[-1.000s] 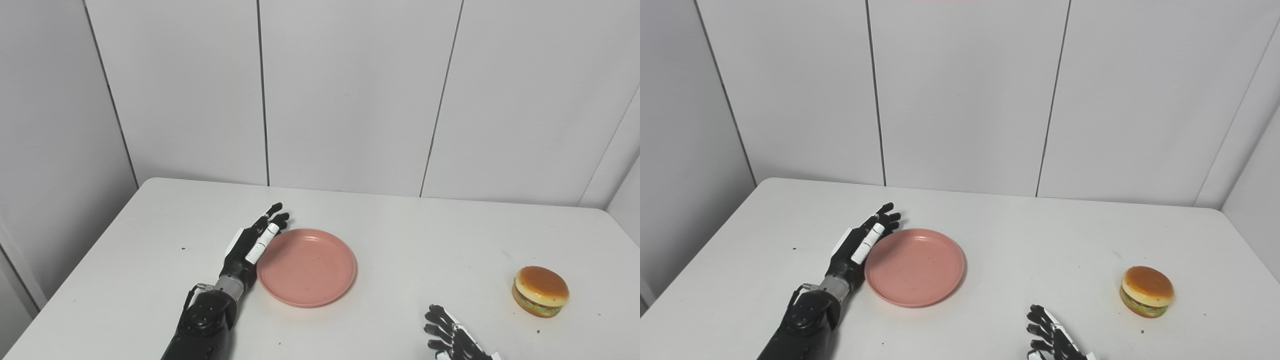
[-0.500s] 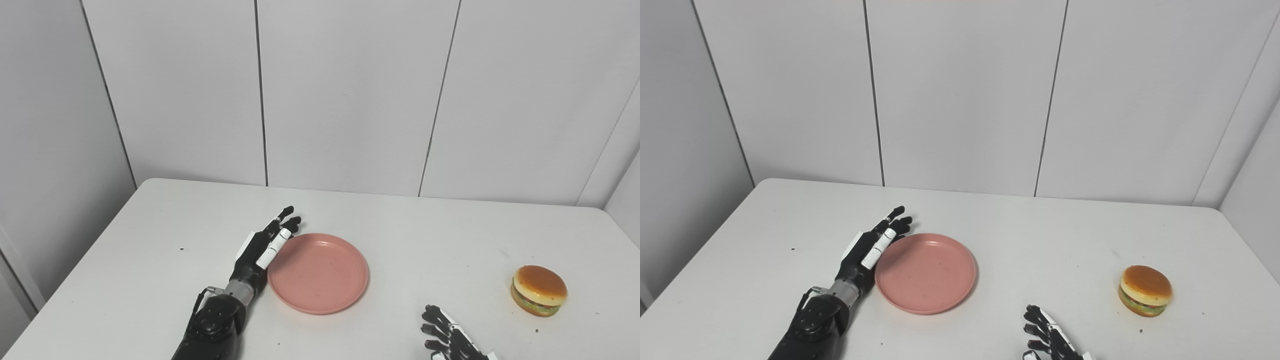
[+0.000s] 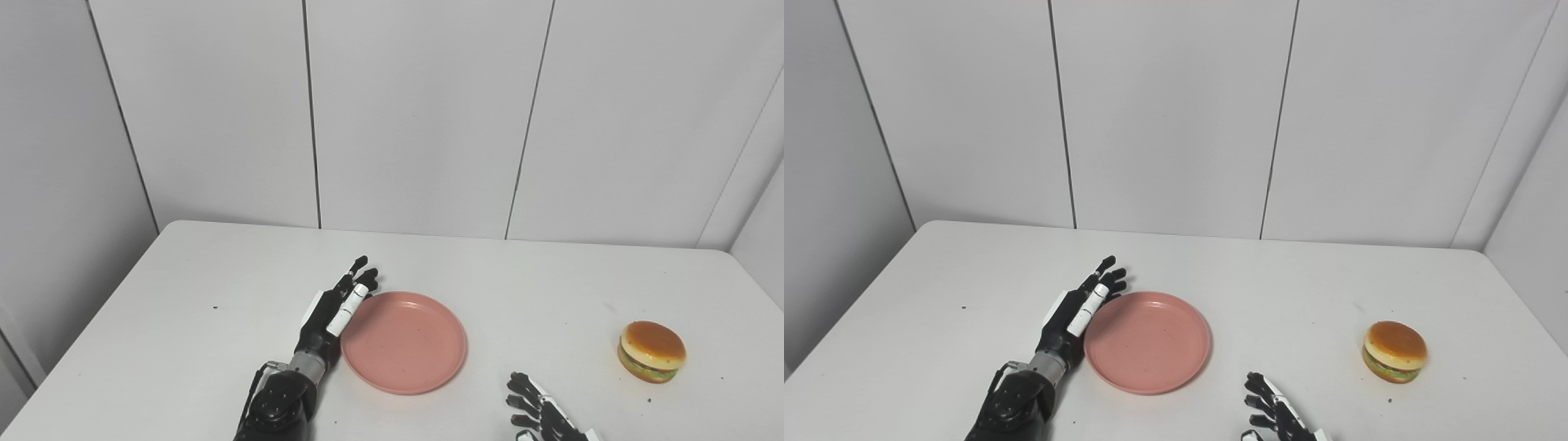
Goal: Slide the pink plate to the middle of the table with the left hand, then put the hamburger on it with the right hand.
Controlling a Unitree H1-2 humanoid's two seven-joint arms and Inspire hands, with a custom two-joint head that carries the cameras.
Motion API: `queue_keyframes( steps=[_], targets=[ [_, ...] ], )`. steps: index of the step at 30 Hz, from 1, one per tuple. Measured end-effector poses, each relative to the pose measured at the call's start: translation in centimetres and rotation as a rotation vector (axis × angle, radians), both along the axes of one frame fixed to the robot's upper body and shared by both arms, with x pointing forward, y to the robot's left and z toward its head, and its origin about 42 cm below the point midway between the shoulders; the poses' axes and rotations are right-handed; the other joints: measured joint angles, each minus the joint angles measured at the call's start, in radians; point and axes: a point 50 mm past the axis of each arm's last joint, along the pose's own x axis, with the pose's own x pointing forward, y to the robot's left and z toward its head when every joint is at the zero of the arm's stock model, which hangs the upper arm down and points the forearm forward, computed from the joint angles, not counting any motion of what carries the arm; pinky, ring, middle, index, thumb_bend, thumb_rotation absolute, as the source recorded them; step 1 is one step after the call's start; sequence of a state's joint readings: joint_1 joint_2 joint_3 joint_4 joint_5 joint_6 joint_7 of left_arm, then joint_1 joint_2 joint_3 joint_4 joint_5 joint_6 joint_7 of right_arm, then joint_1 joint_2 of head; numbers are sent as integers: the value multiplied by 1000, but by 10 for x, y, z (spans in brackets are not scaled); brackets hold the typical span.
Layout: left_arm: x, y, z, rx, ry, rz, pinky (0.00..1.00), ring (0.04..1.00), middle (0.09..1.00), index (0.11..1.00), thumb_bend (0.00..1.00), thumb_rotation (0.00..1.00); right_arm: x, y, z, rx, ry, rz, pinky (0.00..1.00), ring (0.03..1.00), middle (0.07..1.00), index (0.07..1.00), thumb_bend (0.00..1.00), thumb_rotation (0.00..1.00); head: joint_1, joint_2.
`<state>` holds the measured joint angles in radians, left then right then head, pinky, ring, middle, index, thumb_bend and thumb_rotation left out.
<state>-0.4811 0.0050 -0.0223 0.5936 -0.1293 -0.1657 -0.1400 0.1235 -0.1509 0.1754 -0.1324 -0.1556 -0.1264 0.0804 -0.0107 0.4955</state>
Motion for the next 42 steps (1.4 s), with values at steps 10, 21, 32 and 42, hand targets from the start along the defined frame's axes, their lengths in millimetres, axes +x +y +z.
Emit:
queue_keyframes(
  steps=[10, 21, 32, 42],
  targets=[
    [-8, -8, 2, -21, 15, 7, 876, 877, 901, 943, 786, 780, -3, 12, 2, -18, -15, 16, 769, 841, 891, 903, 718, 915, -57, 29],
    [-8, -8, 2, -27, 23, 22, 889, 893, 921, 956, 753, 815, -5, 26, 2, -32, -25, 31, 758, 827, 888, 907, 730, 955, -130, 66],
    [-7, 0, 8, -29, 56, 16, 900, 900, 923, 955, 801, 802, -3, 40, 6, -32, -19, 48, 776, 835, 884, 906, 729, 952, -219, 133],
    [-5, 11, 10, -61, 73, -1, 932, 898, 913, 937, 843, 767, 2, 53, 8, -40, -16, 69, 769, 857, 898, 911, 757, 964, -320, 129]
  ],
)
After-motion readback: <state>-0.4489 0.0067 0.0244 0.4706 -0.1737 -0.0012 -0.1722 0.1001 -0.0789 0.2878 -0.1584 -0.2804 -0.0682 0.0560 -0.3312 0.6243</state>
